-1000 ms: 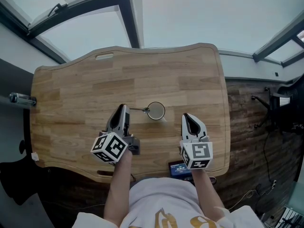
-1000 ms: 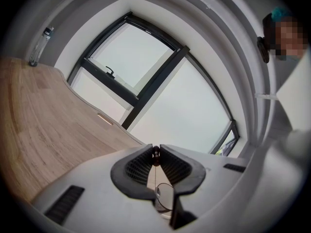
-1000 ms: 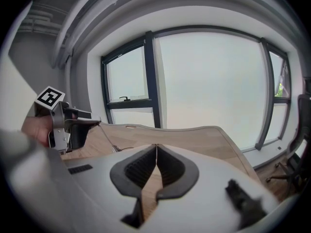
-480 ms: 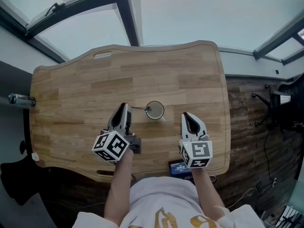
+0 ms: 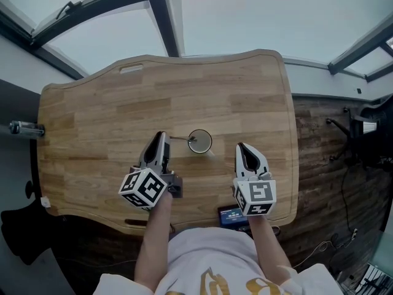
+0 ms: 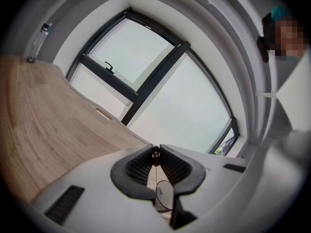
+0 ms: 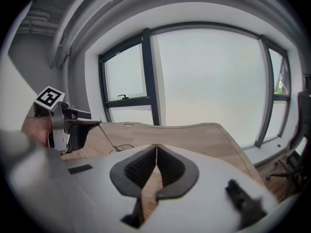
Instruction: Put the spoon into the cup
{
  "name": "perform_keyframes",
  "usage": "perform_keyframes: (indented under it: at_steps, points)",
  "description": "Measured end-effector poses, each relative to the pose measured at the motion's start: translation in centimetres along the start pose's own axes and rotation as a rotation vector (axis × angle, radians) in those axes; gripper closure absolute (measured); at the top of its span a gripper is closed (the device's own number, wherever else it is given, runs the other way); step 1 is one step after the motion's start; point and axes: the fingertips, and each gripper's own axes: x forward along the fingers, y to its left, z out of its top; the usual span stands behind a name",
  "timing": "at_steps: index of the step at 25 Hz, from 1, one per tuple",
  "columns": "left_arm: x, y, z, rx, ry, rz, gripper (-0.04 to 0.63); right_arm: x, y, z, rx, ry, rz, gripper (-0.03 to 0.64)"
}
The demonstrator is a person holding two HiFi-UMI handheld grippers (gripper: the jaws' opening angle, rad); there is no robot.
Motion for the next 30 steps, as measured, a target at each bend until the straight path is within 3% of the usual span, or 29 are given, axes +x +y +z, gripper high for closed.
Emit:
perform_keyframes:
  at_steps: [30]
  points:
    - [1.3,0.0,-1.7,0.001,0.043,-0.006,0.541,1.2,-0.1,-0.8,-0.003,0.027,0.015,0.584]
